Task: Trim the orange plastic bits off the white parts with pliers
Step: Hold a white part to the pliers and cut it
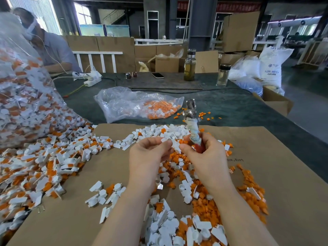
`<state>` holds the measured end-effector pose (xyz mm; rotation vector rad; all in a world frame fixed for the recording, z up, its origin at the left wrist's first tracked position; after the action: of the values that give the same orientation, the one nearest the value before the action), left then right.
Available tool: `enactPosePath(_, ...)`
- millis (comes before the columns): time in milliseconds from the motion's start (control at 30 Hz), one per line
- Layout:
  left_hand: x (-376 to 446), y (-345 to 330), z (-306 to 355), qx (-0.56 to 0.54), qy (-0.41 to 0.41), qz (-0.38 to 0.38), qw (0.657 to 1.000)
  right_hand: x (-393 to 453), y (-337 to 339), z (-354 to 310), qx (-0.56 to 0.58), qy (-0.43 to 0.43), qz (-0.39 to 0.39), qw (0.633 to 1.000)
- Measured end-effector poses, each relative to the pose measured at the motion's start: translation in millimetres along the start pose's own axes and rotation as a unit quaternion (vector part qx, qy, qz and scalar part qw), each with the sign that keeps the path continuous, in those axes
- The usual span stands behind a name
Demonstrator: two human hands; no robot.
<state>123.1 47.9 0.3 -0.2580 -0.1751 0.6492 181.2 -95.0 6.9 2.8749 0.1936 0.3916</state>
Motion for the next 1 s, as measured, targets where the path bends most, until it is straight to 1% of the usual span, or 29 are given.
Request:
enactPosePath(67, -1, -2, -1, 0.009, -0.004, -0.006, 1.0, 0, 1, -1, -0.002, 0.007, 0.012, 1.0)
enactPosePath(233, -3, -7, -3, 0.051, -0.021, -0.013, 0.998, -2, -3, -3, -0.019, 0.038, 0.012, 0.999)
enactPosePath(400, -7, -10, 0, 0.056, -0.03, -0.01, 0.998, -1, -2, -1, -0.046, 0.037, 0.038, 0.998)
enactPosePath(600, -9, -11, 3, 0.099, -0.052, -0.006, 0.994, -2, -1, -1, -0.078, 0.042, 0.055, 0.995)
enactPosePath(833, -9, -13, 4, 0.179, -0.108, -0.012, 0.978, -2, 0, -3, -0.103, 0.043, 0.064, 0.992)
enactPosePath(1000, -9, -13, 4, 0.205, -0.124, -0.034, 0.97, -3, 0, -4, -0.101, 0.042, 0.061, 0.992)
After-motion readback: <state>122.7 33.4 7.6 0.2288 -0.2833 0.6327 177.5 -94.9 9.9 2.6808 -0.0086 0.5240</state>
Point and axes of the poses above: each hand's wrist, its own x-axis towards the middle knuckle, its own y-axis out of the back of the hand, z = x × y, the point moved 4 cm from there along x, towards the middle knuckle, and after that the axes turned 8 degrees about -y, right-handed, at the moved point
